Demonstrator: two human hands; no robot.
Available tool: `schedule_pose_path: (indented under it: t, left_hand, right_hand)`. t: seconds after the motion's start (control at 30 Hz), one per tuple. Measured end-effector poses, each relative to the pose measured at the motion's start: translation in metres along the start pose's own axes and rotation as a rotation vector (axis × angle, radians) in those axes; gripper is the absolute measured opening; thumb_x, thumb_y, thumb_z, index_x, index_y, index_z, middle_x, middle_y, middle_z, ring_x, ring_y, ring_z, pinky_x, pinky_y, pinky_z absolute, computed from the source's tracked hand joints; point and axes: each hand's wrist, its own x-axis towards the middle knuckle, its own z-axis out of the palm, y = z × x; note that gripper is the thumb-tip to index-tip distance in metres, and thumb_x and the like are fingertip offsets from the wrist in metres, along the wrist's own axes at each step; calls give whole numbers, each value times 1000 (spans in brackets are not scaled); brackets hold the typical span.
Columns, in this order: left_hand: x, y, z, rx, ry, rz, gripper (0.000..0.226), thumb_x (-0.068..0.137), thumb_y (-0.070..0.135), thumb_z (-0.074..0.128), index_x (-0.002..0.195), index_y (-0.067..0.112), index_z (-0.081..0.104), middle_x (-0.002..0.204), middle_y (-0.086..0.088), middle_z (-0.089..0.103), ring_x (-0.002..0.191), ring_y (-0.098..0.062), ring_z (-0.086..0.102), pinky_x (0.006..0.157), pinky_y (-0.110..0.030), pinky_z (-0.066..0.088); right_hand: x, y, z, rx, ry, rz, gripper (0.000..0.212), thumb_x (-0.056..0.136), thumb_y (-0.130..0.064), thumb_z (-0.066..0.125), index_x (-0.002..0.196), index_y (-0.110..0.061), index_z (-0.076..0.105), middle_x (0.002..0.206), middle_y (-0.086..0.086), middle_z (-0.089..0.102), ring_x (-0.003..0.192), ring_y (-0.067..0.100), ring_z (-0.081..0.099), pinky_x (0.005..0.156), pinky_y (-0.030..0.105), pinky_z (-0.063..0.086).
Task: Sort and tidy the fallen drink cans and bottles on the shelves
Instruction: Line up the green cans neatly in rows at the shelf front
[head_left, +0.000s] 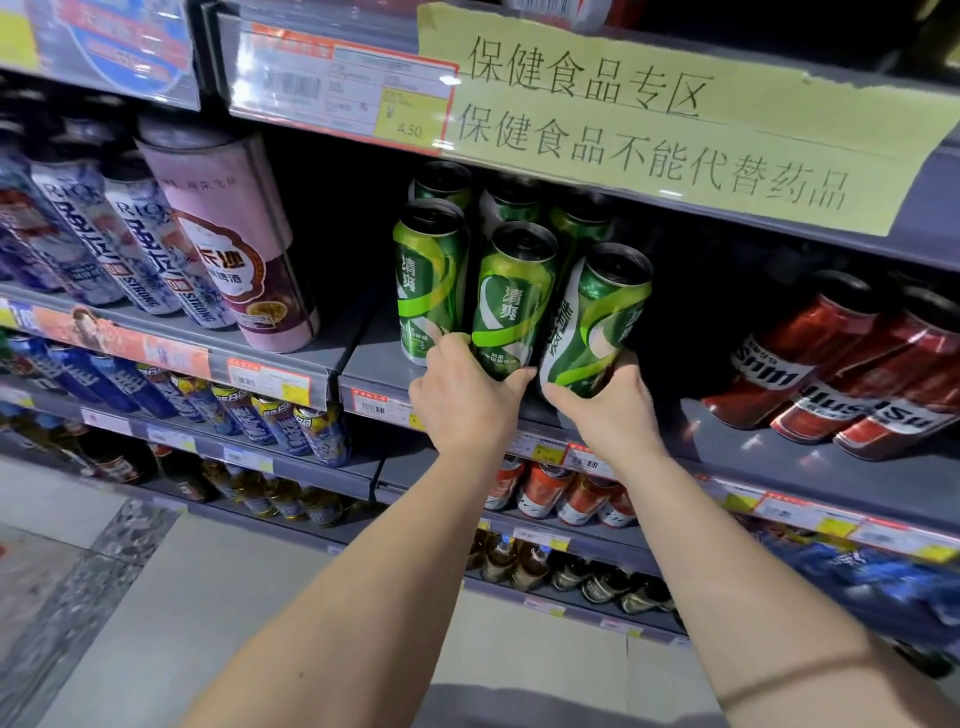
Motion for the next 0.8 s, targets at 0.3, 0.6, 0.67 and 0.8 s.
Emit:
schedule_pose_path:
  t: [0.3, 0.6, 0.67, 0.8]
  left_hand:
    - [-1, -6, 2, -24, 23, 48, 63, 69, 57, 77, 113, 16, 56, 106, 0, 63, 103, -25, 61, 89, -38, 41]
    - [-1, -8, 5, -71, 72, 17, 63, 74, 49, 78, 121, 12, 55, 112, -2, 65, 107, -26, 60, 98, -39, 38]
    - [-1, -11, 6, -72, 72, 25, 62, 75, 49, 77, 120, 12, 57, 109, -1, 65, 104, -26, 61, 97, -40, 39]
    - [-1, -11, 4, -84, 62, 27, 54, 75, 48, 78, 111, 13, 58, 99, 0, 64, 95, -26, 61, 92, -38, 40]
  right_hand:
    - [1, -3, 6, -20, 67, -30, 70, 67, -55, 79, 116, -14, 49, 116, 6, 60, 109, 27, 57, 83, 36, 48]
    - [1, -1, 1, -28, 1, -11, 69, 71, -55, 76, 119, -14, 48, 120, 4, 57, 112, 25, 55, 84, 35, 47]
    - [1, 3, -3, -18, -35, -21, 63, 74, -49, 76, 119, -15, 47, 123, 3, 54, 113, 23, 53, 85, 33, 45]
    - [-3, -1, 2, -60, 2, -55, 60, 72, -49, 77, 114, -18, 48, 117, 2, 56, 104, 23, 56, 78, 33, 45]
